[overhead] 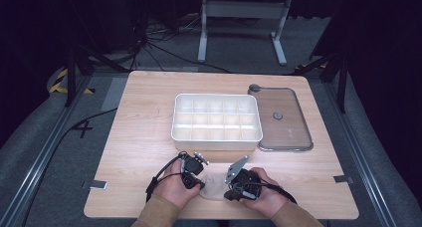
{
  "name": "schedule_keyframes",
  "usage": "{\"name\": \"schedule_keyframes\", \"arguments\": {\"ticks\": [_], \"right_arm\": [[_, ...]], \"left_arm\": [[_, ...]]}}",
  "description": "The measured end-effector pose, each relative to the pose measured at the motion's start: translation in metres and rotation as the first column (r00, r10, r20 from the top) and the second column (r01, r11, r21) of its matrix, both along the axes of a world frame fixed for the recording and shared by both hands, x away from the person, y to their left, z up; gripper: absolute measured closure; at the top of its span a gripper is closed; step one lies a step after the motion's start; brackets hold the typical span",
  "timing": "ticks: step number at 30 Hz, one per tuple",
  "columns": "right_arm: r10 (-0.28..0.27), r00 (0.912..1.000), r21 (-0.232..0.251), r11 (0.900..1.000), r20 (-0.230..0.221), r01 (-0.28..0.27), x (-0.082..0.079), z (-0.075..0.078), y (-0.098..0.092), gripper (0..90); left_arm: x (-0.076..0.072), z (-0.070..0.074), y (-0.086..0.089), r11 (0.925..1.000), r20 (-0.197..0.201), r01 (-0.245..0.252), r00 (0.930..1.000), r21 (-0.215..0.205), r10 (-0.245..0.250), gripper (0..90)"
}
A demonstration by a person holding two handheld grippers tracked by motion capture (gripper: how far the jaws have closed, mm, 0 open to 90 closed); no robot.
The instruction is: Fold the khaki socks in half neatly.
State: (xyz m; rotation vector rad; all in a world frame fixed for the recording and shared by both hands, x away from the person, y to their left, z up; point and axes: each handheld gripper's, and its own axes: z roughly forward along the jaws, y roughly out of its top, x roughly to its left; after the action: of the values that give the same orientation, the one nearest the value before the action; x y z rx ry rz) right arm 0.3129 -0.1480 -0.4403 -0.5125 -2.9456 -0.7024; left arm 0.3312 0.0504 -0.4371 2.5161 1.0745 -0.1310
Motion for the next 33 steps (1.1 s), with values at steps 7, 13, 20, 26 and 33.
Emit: {"name": "schedule_keyframes", "arguments": {"ticks": [7, 13, 20, 26, 33], "right_arm": [[0.000, 1.0000, 0.003, 1.000, 0.003, 0.000, 0.000, 0.000, 0.000, 89.8], [0.000, 1.0000, 0.003, 1.000, 0.006, 0.000, 0.000, 0.000, 0.000, 89.9], [-0.002, 0.9999, 0.003, 1.000, 0.015, 0.002, -0.001, 0.000, -0.001, 89.9], [0.007, 0.9995, 0.011, 1.000, 0.029, -0.008, -0.002, 0.001, -0.003, 89.9], [-0.091, 0.9937, 0.003, 0.996, 0.065, 0.091, 0.008, 0.016, -0.029, 89.9]], "left_arm": [[-0.002, 0.013, 0.004, 0.9986, 0.026, 0.000, 0.9997, -0.053, 0.002, 85.2], [-0.007, 0.027, 0.004, 0.9938, 0.069, 0.022, 0.9975, -0.109, -0.014, 85.2], [-0.010, 0.035, 0.001, 0.9905, 0.090, 0.046, 0.9953, -0.130, -0.034, 85.2], [-0.011, 0.036, 0.002, 0.9908, 0.078, 0.050, 0.9962, -0.126, -0.040, 85.2], [-0.007, 0.041, 0.008, 0.9909, 0.060, 0.046, 0.9975, -0.127, -0.039, 85.1]]}}
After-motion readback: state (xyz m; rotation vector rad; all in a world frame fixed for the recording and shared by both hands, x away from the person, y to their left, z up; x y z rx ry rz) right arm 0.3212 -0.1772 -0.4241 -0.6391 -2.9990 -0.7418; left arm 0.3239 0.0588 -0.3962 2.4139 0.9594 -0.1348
